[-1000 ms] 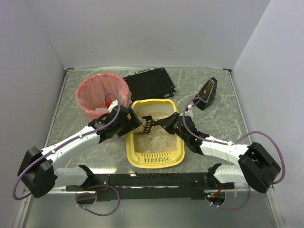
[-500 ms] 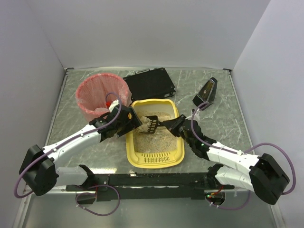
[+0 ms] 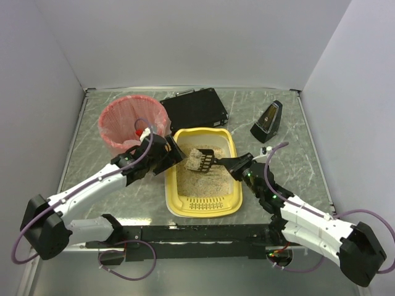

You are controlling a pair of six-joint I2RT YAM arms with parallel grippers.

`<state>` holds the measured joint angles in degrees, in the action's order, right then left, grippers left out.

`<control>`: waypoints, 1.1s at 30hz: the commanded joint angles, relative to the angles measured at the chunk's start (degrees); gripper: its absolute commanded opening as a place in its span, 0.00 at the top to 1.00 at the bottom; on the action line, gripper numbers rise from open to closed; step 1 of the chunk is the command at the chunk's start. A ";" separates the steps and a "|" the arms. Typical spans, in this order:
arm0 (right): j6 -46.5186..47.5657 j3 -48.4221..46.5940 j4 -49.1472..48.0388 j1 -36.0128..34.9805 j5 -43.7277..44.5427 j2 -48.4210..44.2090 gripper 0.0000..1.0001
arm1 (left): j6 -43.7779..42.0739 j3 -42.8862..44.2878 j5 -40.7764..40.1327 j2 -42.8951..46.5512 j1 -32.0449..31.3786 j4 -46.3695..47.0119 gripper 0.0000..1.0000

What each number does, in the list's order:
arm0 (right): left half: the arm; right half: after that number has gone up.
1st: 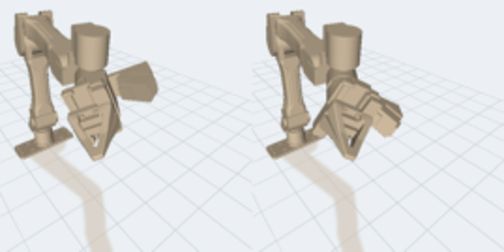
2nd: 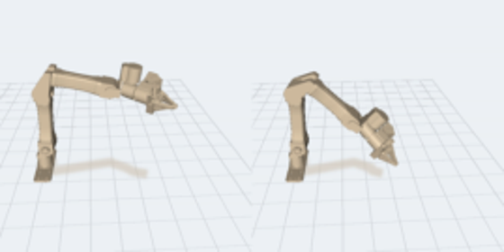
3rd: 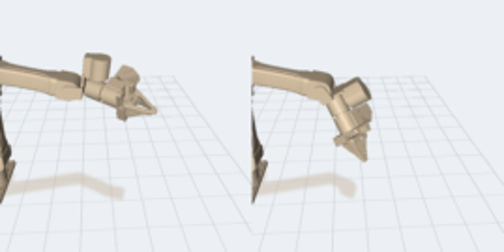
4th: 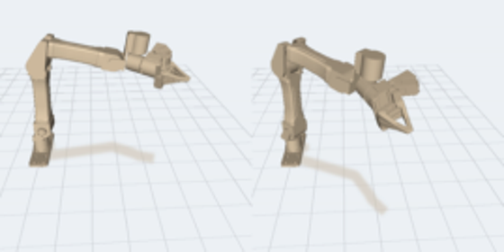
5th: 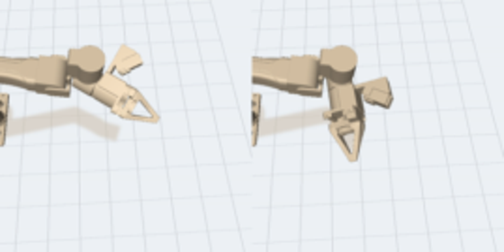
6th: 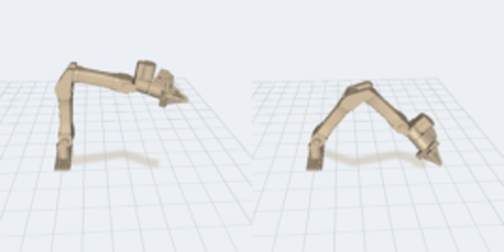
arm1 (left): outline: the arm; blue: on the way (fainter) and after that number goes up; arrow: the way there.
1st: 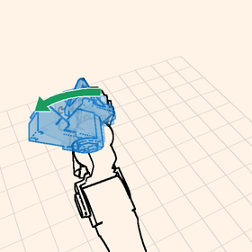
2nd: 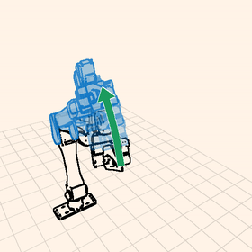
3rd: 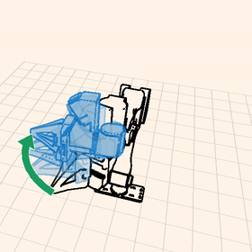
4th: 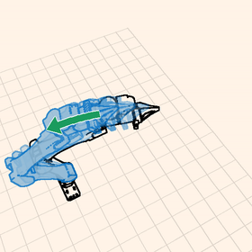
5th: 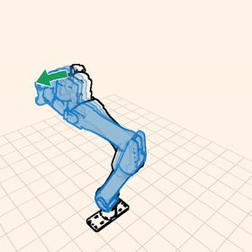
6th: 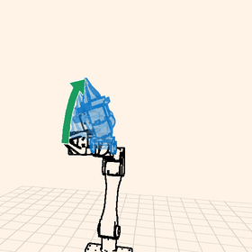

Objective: Clean the litter box

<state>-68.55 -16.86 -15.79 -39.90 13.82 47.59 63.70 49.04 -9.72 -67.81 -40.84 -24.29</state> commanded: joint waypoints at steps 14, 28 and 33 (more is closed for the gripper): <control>-1.67 -0.72 3.57 1.23 -0.20 -8.04 1.00 | -5.60 10.63 -6.53 -1.07 -0.38 -7.13 0.01; -0.18 -0.89 5.42 1.40 -0.02 -9.89 1.00 | -7.28 16.54 -16.12 -11.65 -4.69 -20.97 0.03; -0.18 -0.89 4.46 1.40 -0.73 -9.36 1.00 | -5.44 15.30 -19.37 -9.18 -4.60 -24.74 0.07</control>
<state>-68.95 -16.80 -7.86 -38.74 13.65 38.33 55.79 64.75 -24.21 -79.90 -45.45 -45.41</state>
